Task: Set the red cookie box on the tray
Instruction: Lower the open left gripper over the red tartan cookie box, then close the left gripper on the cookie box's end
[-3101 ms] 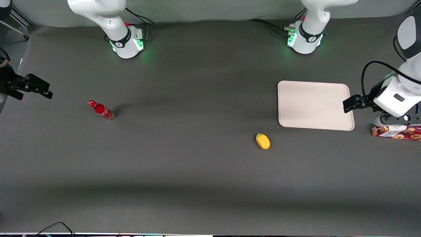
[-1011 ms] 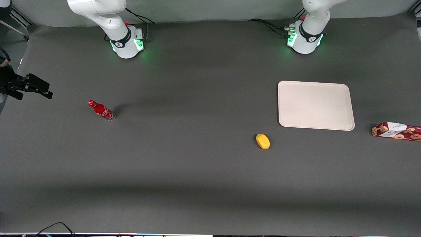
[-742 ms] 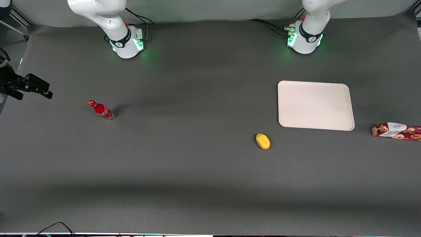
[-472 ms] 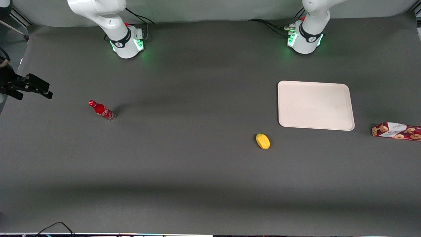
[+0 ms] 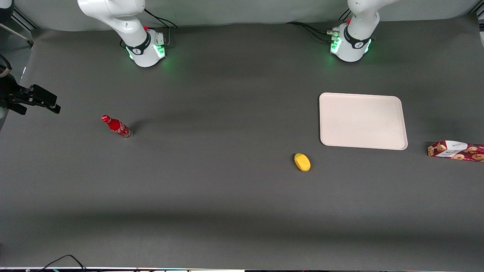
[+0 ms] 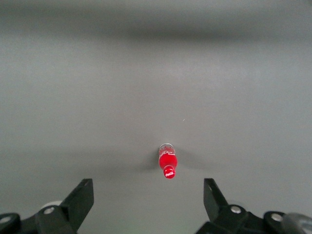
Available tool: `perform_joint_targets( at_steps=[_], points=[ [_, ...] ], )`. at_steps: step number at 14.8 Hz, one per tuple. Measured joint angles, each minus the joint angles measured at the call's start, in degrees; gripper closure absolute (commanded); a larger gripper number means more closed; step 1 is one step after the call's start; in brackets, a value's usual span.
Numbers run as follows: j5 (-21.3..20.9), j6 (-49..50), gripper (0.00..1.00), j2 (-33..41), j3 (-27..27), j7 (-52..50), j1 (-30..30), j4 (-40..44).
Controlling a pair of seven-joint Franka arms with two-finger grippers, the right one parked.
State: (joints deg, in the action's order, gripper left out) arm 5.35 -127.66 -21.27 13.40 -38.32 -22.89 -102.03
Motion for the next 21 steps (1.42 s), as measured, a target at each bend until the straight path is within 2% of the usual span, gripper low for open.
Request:
perform_joint_targets(
  at_steps=[6,21],
  points=[
    [0.1,-11.3,0.00,-1.1,-0.1,-5.7,0.1,-8.1],
    [1.6,-16.0,0.00,-8.5,-0.2,-5.7,0.3,-6.2]
  ],
)
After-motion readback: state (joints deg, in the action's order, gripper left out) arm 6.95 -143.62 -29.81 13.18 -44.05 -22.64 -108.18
